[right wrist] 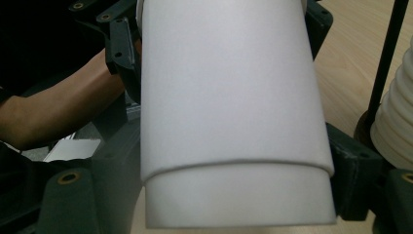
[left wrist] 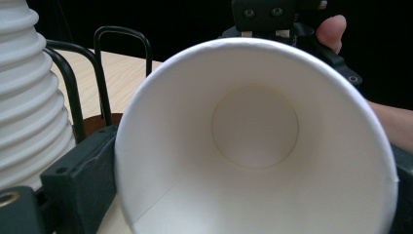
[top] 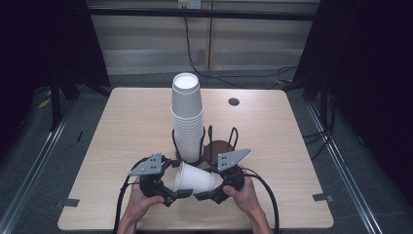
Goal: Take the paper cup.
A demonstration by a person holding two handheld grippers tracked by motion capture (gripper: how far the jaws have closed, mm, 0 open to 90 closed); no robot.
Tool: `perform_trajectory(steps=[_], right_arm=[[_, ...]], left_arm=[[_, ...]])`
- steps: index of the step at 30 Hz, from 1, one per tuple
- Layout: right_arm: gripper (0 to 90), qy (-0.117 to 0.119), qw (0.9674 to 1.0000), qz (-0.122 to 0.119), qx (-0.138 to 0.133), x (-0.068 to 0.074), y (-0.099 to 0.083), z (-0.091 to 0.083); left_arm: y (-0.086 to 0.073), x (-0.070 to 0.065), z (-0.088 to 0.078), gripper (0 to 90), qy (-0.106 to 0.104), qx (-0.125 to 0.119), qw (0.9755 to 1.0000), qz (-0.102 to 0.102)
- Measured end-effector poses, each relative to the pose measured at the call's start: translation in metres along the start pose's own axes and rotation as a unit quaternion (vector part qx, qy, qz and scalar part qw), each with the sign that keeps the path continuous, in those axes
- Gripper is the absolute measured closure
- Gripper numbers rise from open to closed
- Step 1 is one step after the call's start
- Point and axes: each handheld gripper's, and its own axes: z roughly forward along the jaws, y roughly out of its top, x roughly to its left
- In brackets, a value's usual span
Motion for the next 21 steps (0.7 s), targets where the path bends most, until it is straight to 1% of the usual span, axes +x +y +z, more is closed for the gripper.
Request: perform_trajectory(steps=[2, 5, 6, 9, 12, 14, 16, 18, 19, 20, 21], right_arm=[[22.1, -0.001, 1.0, -0.002, 0.001, 0.0, -0.0006, 0.0004], [22.0, 0.002, 1.0, -0.004, 0.003, 0.0001, -0.0024, 0.0007], [21.6, 0.002, 1.0, -0.004, 0.0, -0.0004, -0.0046, 0.0012], [20.3, -0.003, 1.0, -0.005, -0.005, -0.0001, -0.0062, 0.0017], [20.1, -0.003, 1.0, -0.004, -0.008, 0.0, -0.0064, 0.0015], [19.7, -0.004, 0.9999, -0.002, -0.011, -0.0004, -0.0063, 0.0018], [18.2, -0.009, 0.9998, -0.001, -0.015, -0.0014, -0.006, 0.0019], [14.6, -0.02, 0.9995, -0.001, -0.023, -0.0011, -0.0057, 0.0012], [13.8, -0.021, 0.9995, 0.0, -0.026, -0.0006, -0.0056, 0.0007], [13.3, -0.032, 0.9991, -0.001, -0.027, 0.0004, -0.0062, 0.0], [13.3, -0.036, 0.9989, -0.001, -0.029, 0.0009, -0.0069, -0.0002]], left_arm=[[0.0003, -0.0004, -0.0005, 4.5, -0.001, 0.004, 1.0, 0.001], [-0.0009, -0.0002, -0.0011, 6.0, -0.007, 0.004, 1.0, -0.002], [-0.0004, -0.0002, -0.0017, 7.1, -0.006, 0.008, 0.9999, -0.003], [0.0012, -0.0019, -0.0023, 8.9, -0.004, 0.007, 1.0, 0.001], [0.0014, -0.0016, -0.0027, 9.6, -0.007, 0.01, 0.9999, 0.0], [0.0011, -0.0006, -0.0029, 9.7, -0.004, 0.009, 0.9999, -0.002], [0.0013, 0.0002, -0.0032, 9.9, 0.001, 0.012, 0.9999, -0.003], [0.0014, 0.0007, -0.0037, 10.0, 0.002, 0.015, 0.9999, -0.003], [0.0014, 0.0007, -0.0041, 10.0, 0.002, 0.017, 0.9998, -0.004], [0.0016, 0.0008, -0.0047, 10.0, 0.004, 0.019, 0.9998, -0.004], [0.0018, 0.0006, -0.0056, 10.0, 0.009, 0.02, 0.9997, -0.006]])
